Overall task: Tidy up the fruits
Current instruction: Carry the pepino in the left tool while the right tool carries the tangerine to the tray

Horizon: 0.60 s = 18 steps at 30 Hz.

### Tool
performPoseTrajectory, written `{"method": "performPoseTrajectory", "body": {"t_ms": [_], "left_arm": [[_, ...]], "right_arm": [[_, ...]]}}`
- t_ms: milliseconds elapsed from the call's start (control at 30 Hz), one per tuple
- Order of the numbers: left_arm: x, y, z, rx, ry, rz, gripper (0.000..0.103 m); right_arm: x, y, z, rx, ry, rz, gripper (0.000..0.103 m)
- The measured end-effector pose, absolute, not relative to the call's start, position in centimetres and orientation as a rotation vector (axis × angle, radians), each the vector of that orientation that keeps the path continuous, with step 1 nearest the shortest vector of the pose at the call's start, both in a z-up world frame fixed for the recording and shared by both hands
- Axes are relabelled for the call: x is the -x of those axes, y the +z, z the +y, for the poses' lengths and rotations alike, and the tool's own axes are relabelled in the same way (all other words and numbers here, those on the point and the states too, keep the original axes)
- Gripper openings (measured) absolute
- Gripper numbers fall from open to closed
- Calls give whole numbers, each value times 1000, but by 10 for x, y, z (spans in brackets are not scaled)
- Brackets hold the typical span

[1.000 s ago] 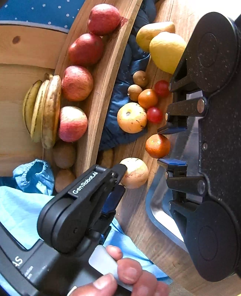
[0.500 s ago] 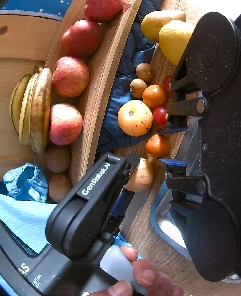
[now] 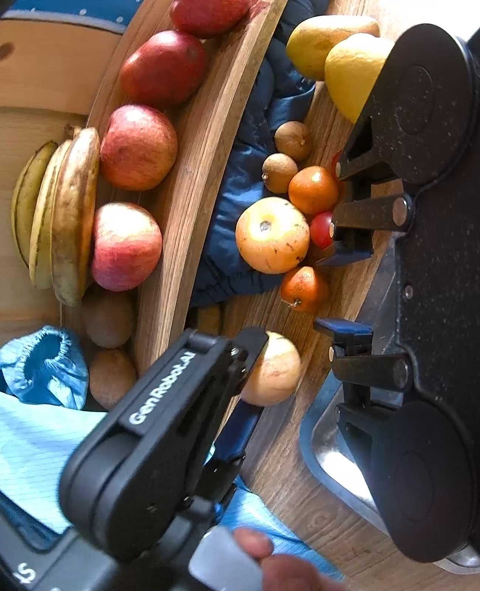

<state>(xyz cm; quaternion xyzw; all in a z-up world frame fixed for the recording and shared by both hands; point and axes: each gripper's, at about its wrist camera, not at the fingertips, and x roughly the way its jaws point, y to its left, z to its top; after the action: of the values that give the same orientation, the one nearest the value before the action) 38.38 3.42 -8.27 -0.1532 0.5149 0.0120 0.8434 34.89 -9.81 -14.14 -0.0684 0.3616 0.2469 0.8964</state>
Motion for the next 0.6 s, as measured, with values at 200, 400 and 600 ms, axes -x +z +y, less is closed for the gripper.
{"method": "performPoseTrajectory", "body": {"t_ms": [200, 400, 600], "left_arm": [[-381, -80, 45, 352, 58, 1082, 54], [-377, -79, 48, 362, 68, 1078, 54], [-367, -74, 58, 365, 69, 1073, 54]], "right_arm": [[-354, -145, -93, 118, 492, 764, 34], [-362, -145, -93, 78, 474, 780, 29], [-351, -139, -97, 85, 482, 766, 29]]}}
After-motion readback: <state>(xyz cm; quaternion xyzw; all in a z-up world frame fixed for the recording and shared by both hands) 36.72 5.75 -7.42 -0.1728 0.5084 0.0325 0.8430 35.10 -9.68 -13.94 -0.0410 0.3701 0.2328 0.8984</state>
